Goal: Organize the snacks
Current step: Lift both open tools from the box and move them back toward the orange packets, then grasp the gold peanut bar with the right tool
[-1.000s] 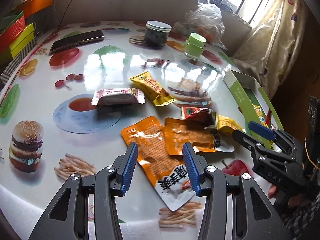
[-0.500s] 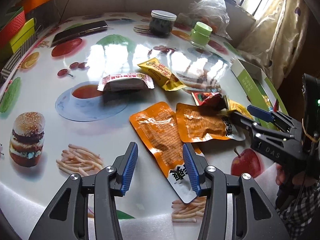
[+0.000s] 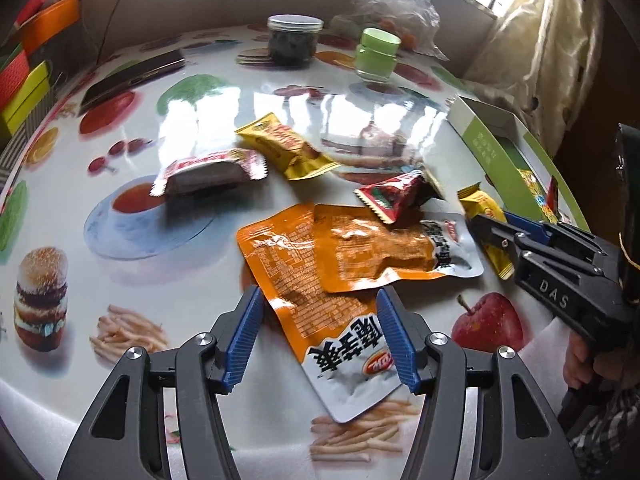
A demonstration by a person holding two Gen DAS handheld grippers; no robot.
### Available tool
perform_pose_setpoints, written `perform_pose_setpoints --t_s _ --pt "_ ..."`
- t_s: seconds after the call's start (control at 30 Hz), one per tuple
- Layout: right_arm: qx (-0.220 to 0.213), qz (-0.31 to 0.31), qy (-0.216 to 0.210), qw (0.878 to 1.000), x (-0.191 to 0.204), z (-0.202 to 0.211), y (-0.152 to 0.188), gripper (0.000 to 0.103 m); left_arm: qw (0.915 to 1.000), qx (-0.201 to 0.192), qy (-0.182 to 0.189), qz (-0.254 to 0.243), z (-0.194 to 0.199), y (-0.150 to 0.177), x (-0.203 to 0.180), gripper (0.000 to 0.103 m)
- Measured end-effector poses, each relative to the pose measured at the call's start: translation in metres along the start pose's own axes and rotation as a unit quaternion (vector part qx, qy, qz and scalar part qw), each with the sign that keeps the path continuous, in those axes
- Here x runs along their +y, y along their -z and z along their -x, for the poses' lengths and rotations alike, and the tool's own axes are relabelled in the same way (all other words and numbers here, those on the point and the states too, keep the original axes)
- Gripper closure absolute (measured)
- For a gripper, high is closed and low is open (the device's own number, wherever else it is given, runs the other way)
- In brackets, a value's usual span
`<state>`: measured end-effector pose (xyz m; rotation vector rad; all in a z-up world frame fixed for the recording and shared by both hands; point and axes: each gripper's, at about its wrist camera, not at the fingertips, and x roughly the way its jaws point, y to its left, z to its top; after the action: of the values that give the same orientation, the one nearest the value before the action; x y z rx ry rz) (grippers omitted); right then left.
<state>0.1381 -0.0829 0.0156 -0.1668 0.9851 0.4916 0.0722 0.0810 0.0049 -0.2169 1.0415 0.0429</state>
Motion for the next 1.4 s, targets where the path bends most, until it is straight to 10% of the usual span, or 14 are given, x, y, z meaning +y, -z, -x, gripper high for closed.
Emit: perform_pose_setpoints --t_s 0.3,1.4 --pt "-0.015 -0.021 -0.014 1.000 0.005 0.014 0.008 0.080 0.9974 0.003 -0.040 -0.060 -0.005 0.002 -0.018 0.043" --pt "-0.038 -0.053 -0.039 0.997 0.016 0.035 0.026 0.080 0.9970 0.007 -0.067 -0.037 -0.003 0.006 -0.007 0.030"
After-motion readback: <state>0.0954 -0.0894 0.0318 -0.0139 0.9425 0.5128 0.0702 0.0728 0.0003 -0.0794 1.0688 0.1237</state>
